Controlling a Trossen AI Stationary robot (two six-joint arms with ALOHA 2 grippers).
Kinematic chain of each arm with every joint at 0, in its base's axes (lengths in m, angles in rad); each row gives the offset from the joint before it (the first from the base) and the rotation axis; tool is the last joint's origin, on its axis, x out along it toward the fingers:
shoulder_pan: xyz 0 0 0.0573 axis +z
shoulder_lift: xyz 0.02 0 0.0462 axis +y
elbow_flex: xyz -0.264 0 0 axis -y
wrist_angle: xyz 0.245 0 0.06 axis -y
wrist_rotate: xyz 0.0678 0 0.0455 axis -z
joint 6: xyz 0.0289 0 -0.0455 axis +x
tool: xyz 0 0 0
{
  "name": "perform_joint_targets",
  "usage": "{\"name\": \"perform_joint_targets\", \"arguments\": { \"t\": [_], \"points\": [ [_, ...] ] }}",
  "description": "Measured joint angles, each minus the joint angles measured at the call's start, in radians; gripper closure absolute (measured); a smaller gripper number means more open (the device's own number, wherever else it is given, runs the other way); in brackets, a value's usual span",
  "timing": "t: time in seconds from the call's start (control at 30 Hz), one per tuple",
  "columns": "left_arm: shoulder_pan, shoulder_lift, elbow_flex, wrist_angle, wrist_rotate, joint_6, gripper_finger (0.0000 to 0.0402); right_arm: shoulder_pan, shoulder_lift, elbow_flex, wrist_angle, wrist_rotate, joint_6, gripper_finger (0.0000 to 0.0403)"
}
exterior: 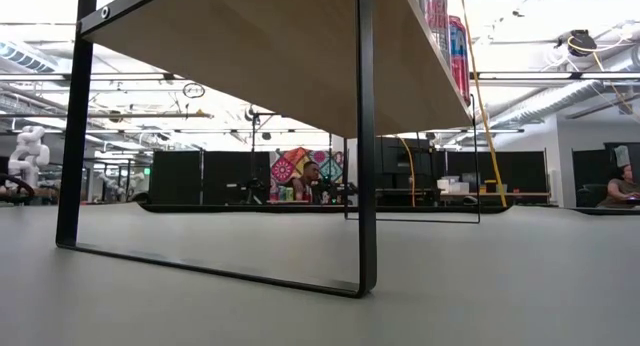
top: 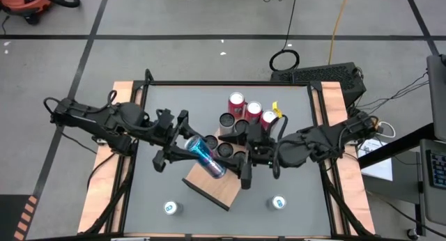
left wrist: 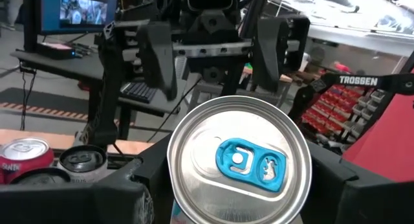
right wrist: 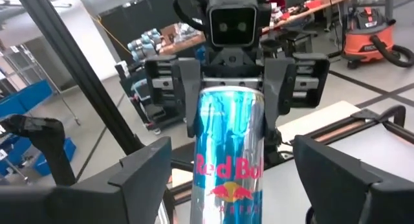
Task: Place canned beverage on shelf
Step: Put the blue soda can on the shelf
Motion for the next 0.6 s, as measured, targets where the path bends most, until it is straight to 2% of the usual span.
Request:
{"name": "perform_joint_targets", "arguments": {
  "t": [0.23, 0.37, 0.6],
  "points": [
    [-0.066, 0.05, 0.0, -0.004, 0.005, 0.099, 0.0171, 0.011, -0.002, 0.0, -0.033, -0.005, -0.002, 0.0105],
    [-0.113, 0.083, 0.0, -0.004, -0.054, 0.185, 0.0171, 0.035, -0.015, 0.0, -0.046, -0.007, -0.008, 0.0106],
    [-0.131, 0.114, 0.0, 0.0, -0.09, 0.185, 0.0171, 0.107, -0.02, 0.0, -0.173, -0.006, 0.082, 0.0106]
  ]
}}
